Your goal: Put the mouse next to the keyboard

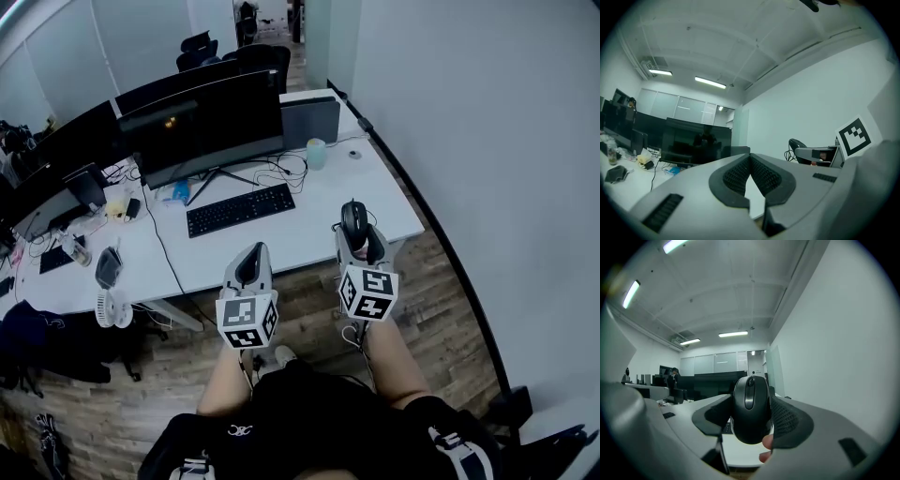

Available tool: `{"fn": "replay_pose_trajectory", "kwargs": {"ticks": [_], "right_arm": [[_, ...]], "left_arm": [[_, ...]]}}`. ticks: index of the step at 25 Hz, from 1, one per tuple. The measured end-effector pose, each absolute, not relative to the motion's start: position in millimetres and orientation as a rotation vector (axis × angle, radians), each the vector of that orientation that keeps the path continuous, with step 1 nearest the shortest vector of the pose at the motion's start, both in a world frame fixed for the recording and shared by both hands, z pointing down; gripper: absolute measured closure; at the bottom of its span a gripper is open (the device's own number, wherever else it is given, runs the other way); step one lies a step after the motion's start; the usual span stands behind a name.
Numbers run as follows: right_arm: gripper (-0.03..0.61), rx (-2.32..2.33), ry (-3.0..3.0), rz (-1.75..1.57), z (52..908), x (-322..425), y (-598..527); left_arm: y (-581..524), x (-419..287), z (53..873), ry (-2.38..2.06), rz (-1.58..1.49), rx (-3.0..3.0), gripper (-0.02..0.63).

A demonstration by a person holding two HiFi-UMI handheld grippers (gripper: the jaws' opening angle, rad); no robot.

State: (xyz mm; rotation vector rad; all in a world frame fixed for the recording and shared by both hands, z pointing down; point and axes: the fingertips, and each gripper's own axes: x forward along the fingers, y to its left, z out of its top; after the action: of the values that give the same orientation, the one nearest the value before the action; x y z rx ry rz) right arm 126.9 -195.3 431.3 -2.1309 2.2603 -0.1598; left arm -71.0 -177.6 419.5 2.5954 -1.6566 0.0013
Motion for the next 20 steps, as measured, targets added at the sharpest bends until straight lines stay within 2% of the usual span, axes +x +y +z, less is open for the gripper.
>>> {"fn": "replay_pose_trajectory", "kwargs": {"ticks": [10,20], "right_arm": [[0.298,-2.136,2.244,-0.164,425.2,100.1,-347.8],[0.298,-2.159,2.328,-0.199,453.7,95.0,-427.5]], "left_arm": [[-325.7,-100.1,411.3,-1.647,0.002,2.607,0.601],[-389.9,-119.3,430.2,-1.712,0.048,2.508,0.601]]}}
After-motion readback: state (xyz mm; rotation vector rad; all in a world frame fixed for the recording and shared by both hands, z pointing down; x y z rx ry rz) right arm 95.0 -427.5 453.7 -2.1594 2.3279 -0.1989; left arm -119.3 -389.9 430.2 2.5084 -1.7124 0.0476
